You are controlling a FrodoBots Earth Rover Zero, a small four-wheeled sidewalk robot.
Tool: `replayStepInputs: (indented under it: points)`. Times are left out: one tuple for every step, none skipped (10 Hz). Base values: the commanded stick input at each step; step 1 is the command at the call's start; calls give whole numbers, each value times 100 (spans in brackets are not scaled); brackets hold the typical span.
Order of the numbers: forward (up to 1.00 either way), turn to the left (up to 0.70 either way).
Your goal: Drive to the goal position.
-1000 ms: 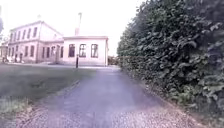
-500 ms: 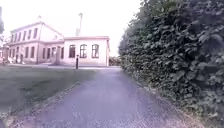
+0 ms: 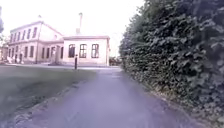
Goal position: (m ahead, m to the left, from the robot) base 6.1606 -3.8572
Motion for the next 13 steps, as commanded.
replayStepInputs:
  points:
    - [70,-7]
    - [70,-3]
    - [70,0]
    - [70,0]
    - [70,0]
    - [70,0]
    - [70,0]
    - [70,0]
    - [70,0]
    - [70,0]
    - [70,0]
    - [70,0]
    - [70,0]
